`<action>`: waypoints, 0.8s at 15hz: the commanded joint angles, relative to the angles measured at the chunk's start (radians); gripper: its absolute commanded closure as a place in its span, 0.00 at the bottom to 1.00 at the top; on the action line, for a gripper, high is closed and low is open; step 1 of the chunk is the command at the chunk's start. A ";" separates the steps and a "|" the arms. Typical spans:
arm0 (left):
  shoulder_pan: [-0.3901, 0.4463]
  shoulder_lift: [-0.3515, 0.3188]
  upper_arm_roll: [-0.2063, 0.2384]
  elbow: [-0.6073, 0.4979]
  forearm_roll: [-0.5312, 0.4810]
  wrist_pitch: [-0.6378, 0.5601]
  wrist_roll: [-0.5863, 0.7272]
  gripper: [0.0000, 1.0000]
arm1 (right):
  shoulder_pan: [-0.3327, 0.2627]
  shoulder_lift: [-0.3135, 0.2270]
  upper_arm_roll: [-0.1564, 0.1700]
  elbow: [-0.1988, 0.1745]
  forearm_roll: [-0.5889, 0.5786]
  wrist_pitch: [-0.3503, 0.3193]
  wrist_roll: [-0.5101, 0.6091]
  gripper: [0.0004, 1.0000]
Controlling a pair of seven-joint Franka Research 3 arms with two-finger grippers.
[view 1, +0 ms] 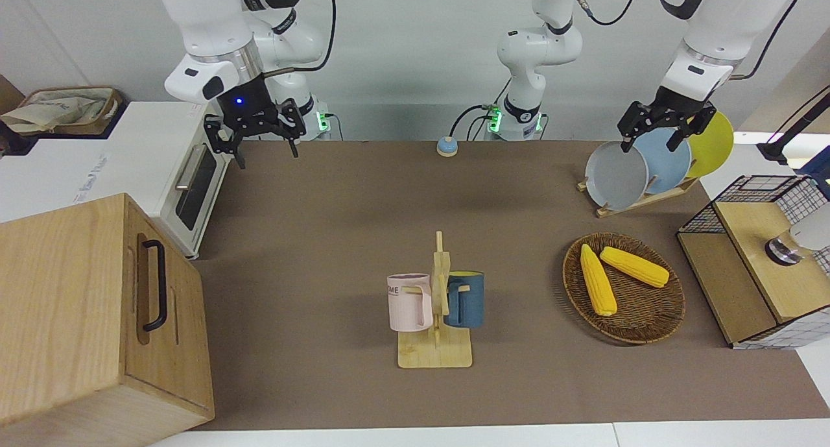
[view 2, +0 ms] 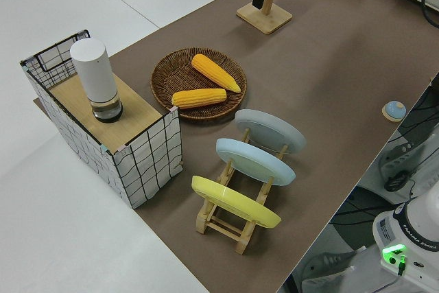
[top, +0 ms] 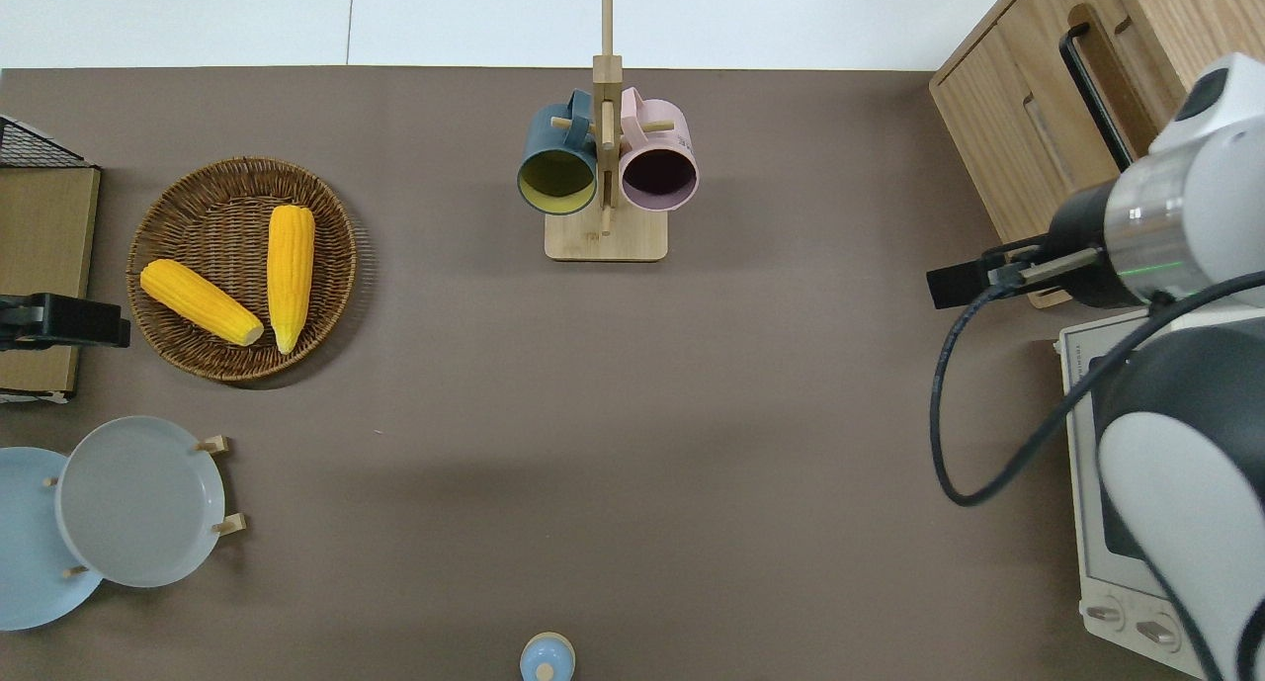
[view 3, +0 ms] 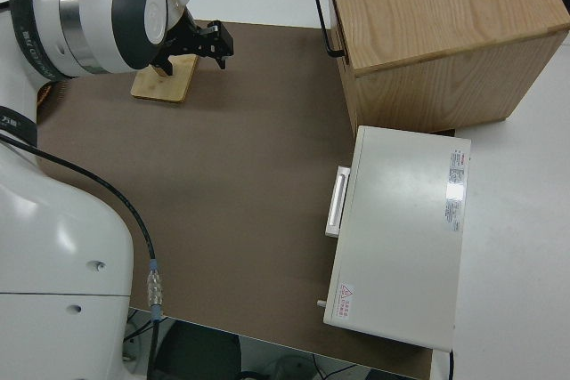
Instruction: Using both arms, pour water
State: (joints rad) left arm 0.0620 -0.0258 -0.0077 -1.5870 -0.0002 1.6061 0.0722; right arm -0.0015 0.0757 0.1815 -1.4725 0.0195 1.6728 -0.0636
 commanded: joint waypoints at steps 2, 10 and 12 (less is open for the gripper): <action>0.005 -0.003 0.064 -0.004 -0.015 -0.002 0.107 0.01 | -0.012 -0.010 0.081 -0.081 -0.050 0.155 -0.012 0.02; 0.005 0.043 0.276 -0.001 -0.017 0.055 0.408 0.00 | 0.049 0.056 0.165 -0.141 -0.257 0.409 -0.016 0.01; 0.005 0.049 0.304 -0.001 -0.017 0.075 0.431 0.00 | 0.049 0.087 0.182 -0.140 -0.285 0.467 -0.016 0.02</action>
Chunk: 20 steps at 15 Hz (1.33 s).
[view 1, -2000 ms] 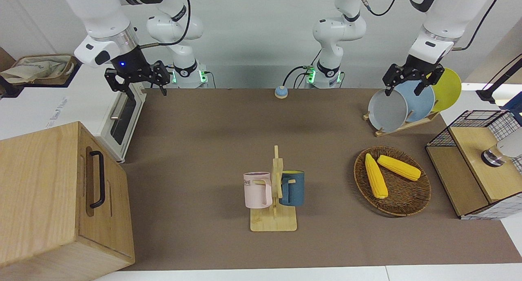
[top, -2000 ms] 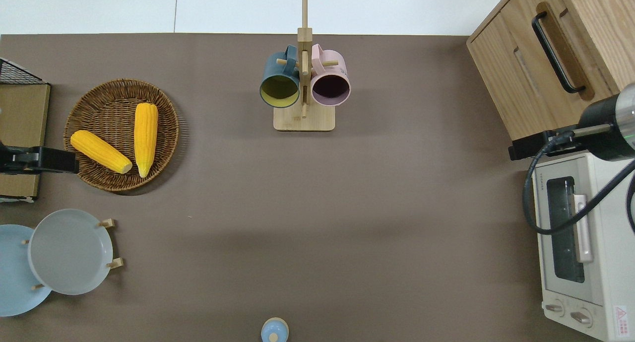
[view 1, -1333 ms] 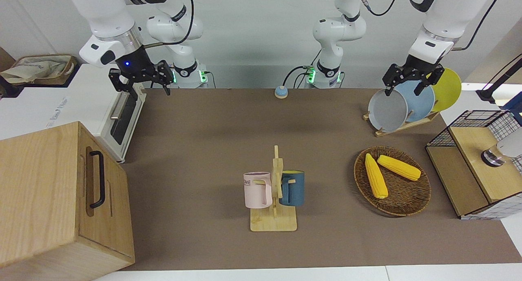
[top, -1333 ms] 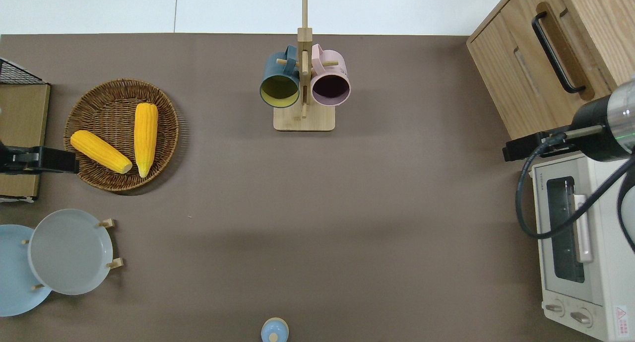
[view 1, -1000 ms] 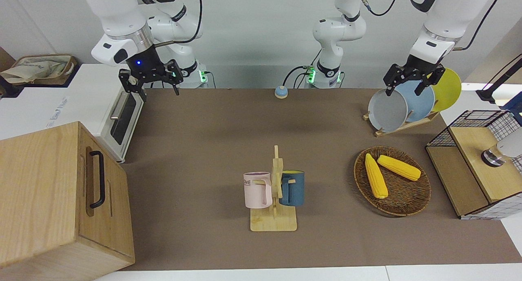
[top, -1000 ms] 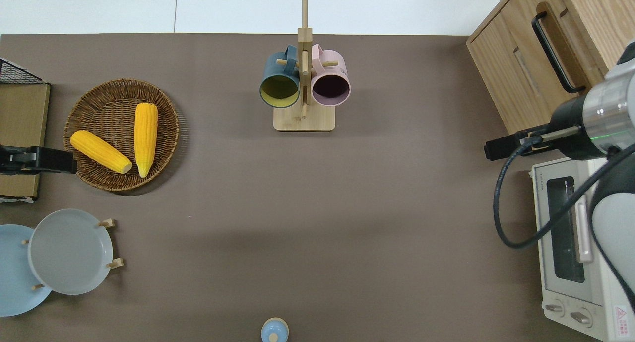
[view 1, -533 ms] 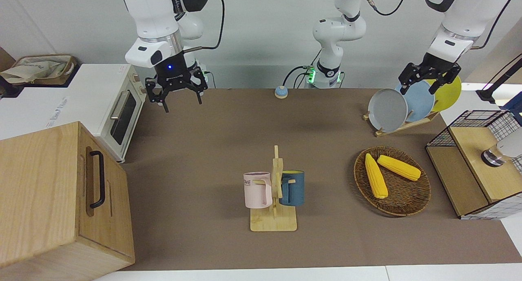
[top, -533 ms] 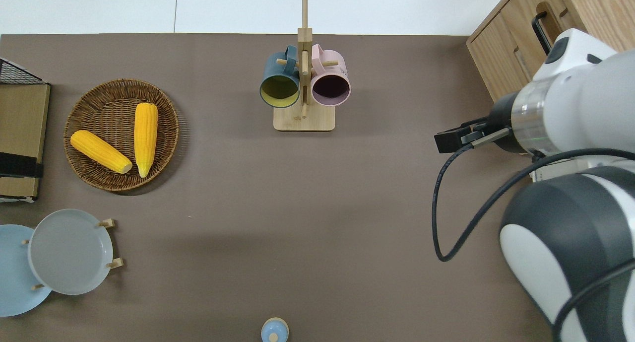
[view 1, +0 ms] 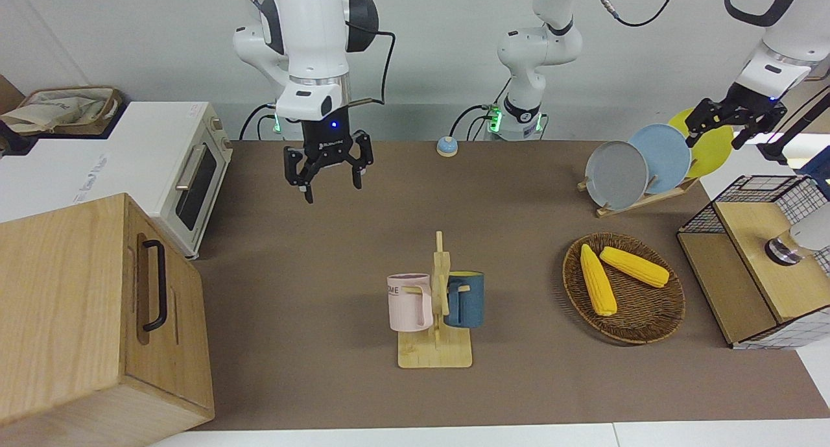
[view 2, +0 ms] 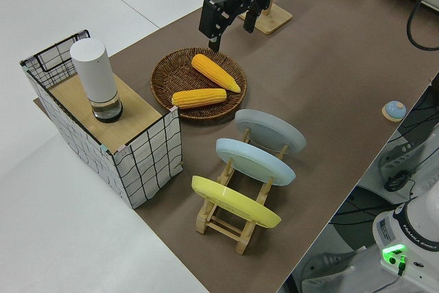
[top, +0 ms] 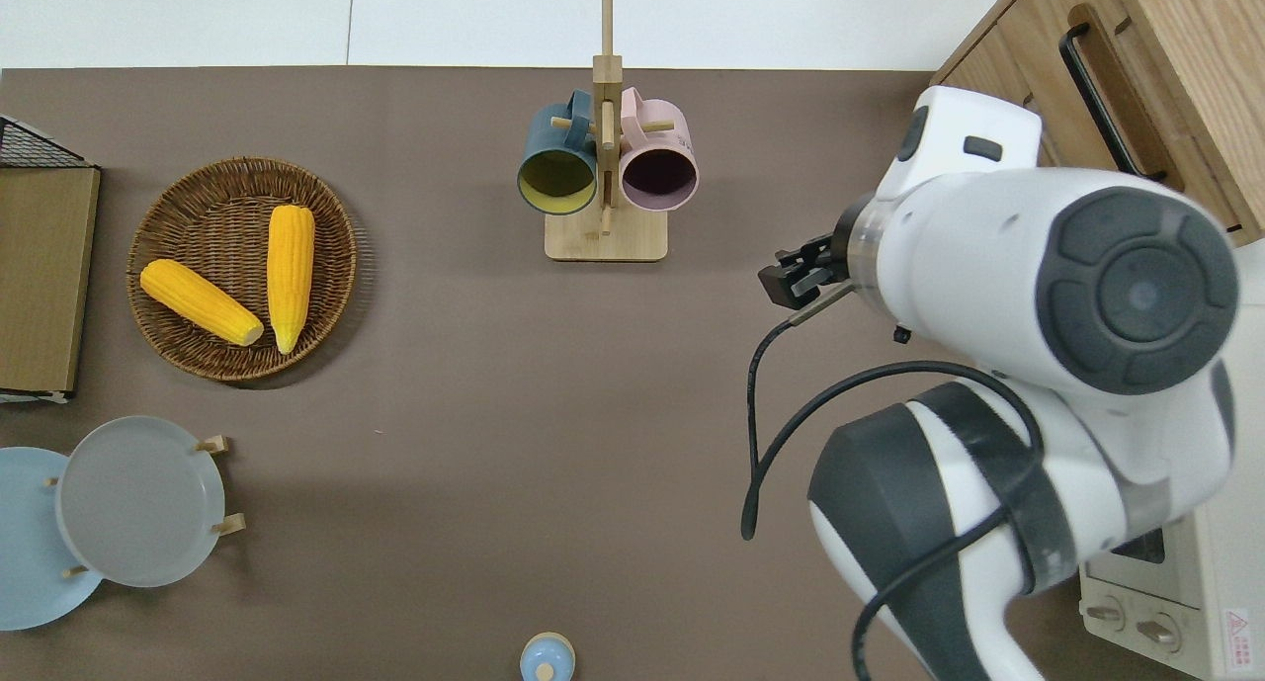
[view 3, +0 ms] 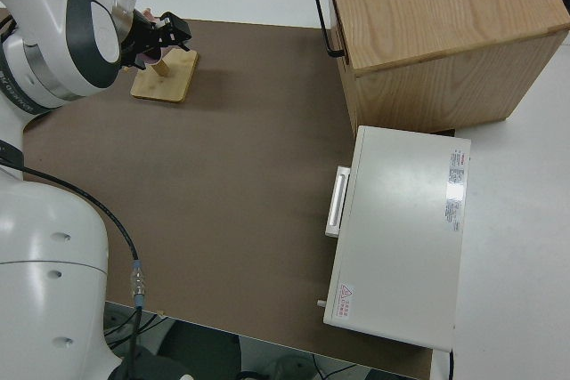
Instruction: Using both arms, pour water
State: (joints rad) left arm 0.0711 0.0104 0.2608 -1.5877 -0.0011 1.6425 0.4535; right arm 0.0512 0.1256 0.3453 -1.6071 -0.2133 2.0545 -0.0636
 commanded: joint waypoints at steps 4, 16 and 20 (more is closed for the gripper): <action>-0.004 0.020 0.101 0.000 -0.037 0.079 0.114 0.00 | -0.007 0.083 0.038 -0.002 -0.121 0.173 -0.016 0.02; 0.055 0.095 0.227 -0.001 -0.253 0.313 0.342 0.00 | -0.021 0.259 0.121 0.059 -0.337 0.296 -0.019 0.02; 0.078 0.128 0.225 -0.018 -0.358 0.477 0.379 0.00 | -0.030 0.299 0.159 0.088 -0.400 0.296 -0.038 0.02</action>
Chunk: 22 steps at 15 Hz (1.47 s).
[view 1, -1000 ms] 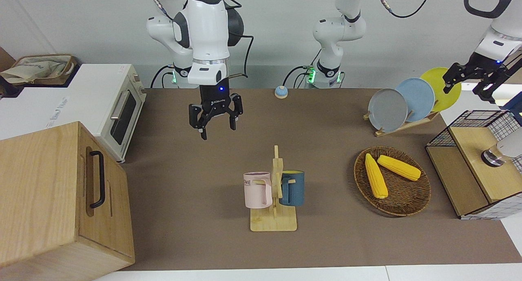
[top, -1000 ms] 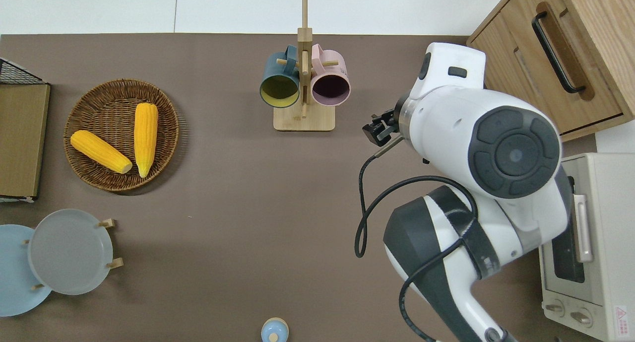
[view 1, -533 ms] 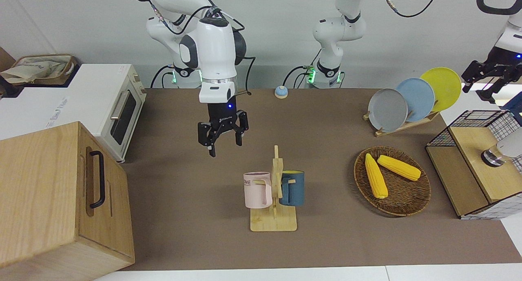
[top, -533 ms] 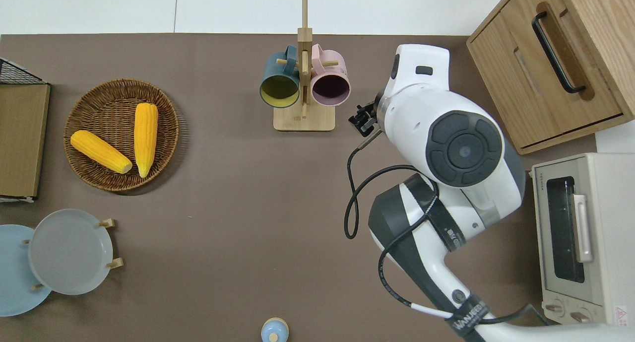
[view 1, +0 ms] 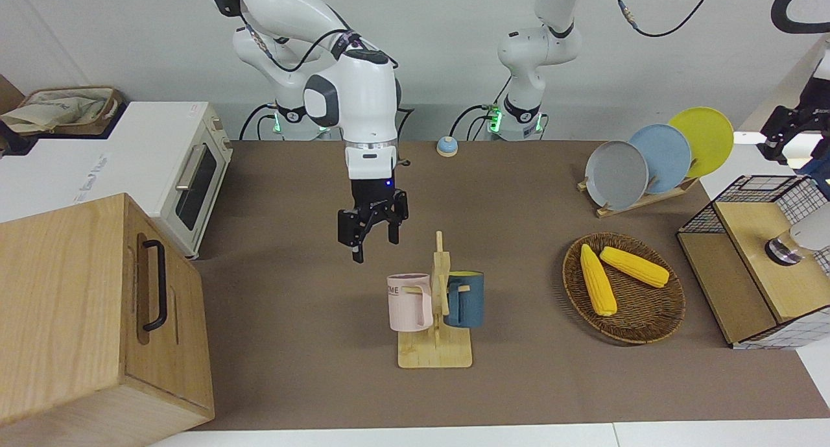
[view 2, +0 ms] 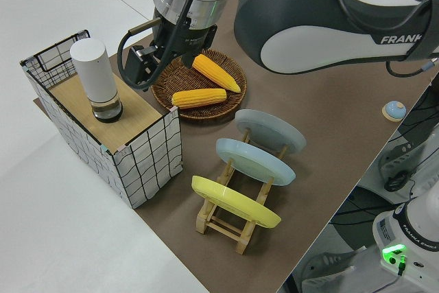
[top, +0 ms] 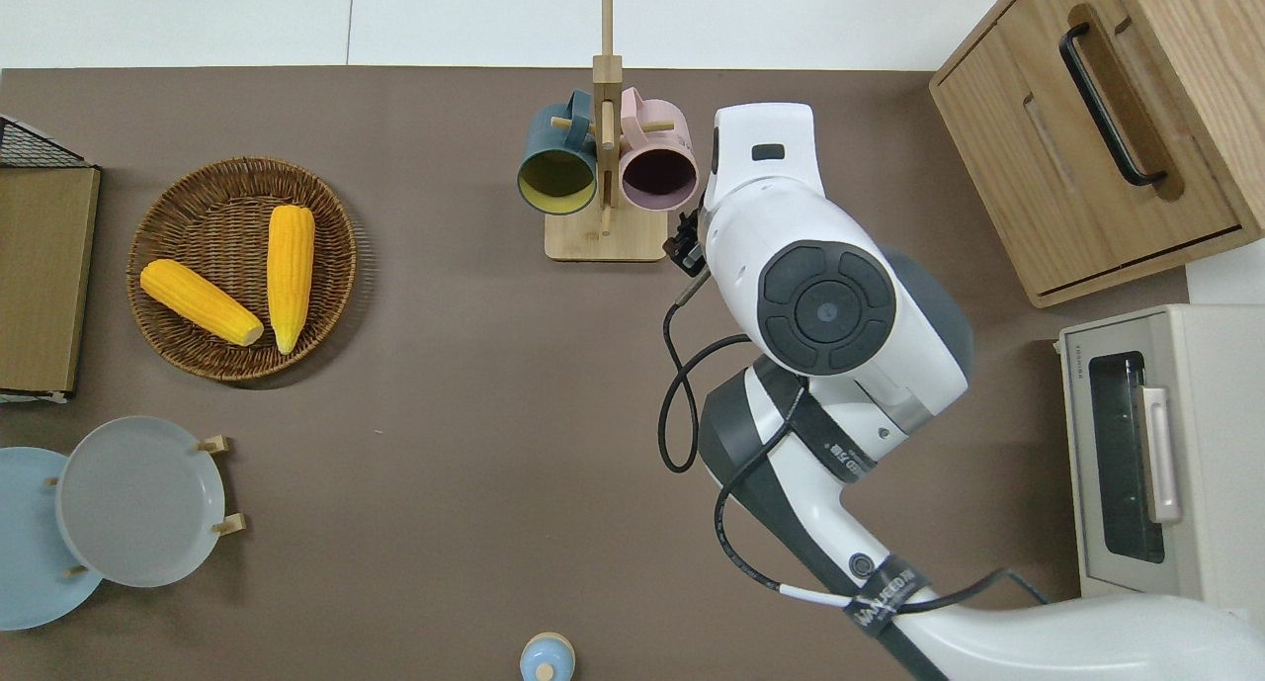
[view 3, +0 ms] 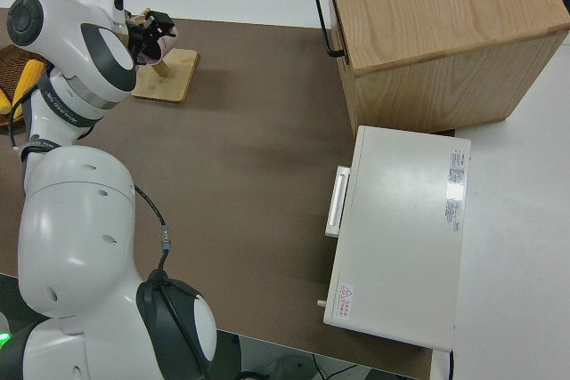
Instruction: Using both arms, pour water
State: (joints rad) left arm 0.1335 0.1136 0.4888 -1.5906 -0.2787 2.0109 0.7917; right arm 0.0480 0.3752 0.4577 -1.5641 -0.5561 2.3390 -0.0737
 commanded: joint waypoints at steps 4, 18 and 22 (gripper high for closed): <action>0.018 0.075 -0.002 -0.017 -0.273 0.216 0.121 0.00 | -0.025 0.096 0.048 0.087 -0.079 0.013 -0.028 0.02; 0.043 0.196 -0.030 -0.045 -0.563 0.411 0.296 0.00 | -0.011 0.200 0.052 0.176 -0.162 0.025 -0.023 0.23; 0.047 0.207 -0.048 -0.054 -0.577 0.442 0.296 0.00 | -0.011 0.205 0.052 0.188 -0.162 0.025 -0.023 0.31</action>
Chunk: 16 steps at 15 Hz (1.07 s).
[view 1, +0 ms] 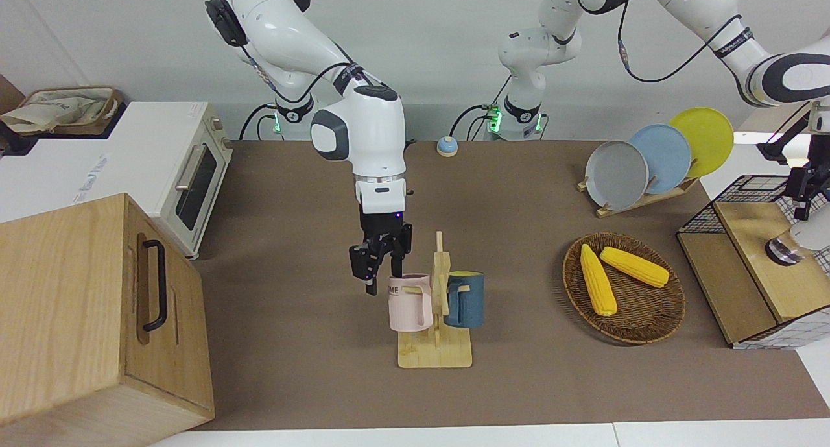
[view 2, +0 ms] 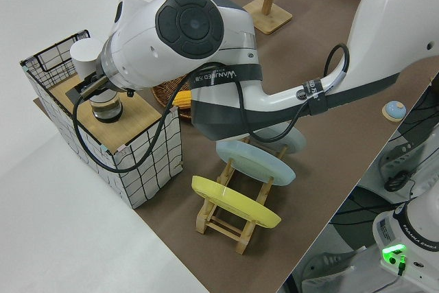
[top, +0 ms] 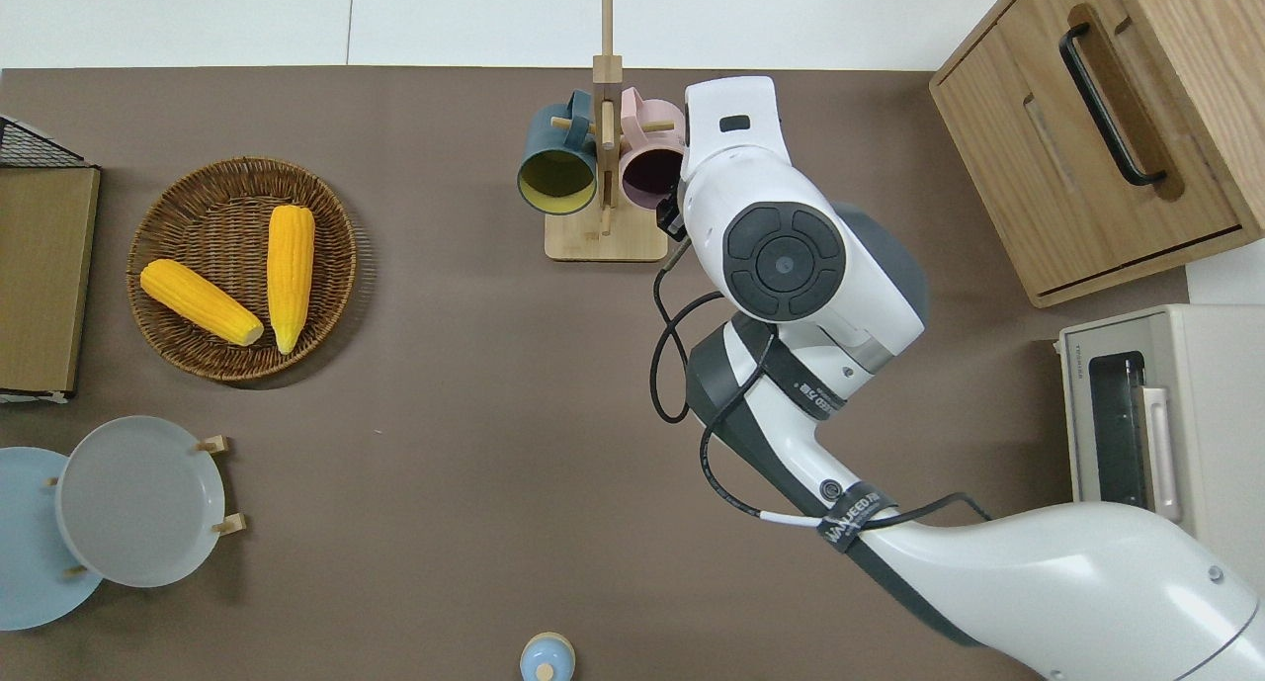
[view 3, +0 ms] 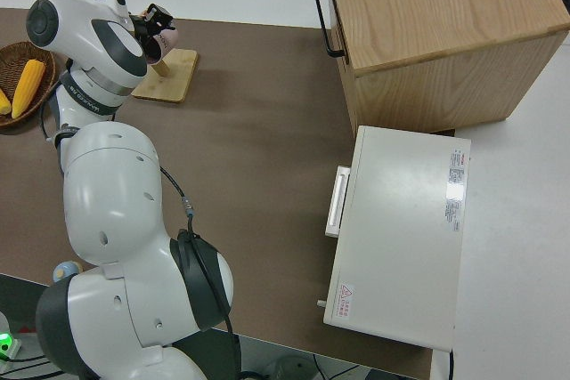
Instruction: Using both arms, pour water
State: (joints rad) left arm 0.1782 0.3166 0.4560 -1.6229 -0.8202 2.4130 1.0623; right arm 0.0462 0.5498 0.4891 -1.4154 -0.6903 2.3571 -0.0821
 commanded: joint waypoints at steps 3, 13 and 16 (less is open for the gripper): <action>0.000 0.016 -0.019 -0.028 -0.040 0.064 0.024 0.00 | -0.008 0.036 0.020 0.049 -0.028 0.005 -0.015 0.42; 0.004 0.039 -0.033 -0.025 -0.076 0.084 0.027 0.00 | 0.011 0.078 0.020 0.102 -0.026 -0.006 -0.010 0.54; 0.006 0.048 -0.033 -0.022 -0.076 0.084 0.027 0.00 | 0.014 0.087 0.020 0.107 -0.023 -0.006 0.001 0.62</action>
State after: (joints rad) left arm 0.1782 0.3558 0.4299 -1.6416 -0.8698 2.4749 1.0623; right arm 0.0609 0.6013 0.4942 -1.3490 -0.6911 2.3573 -0.0829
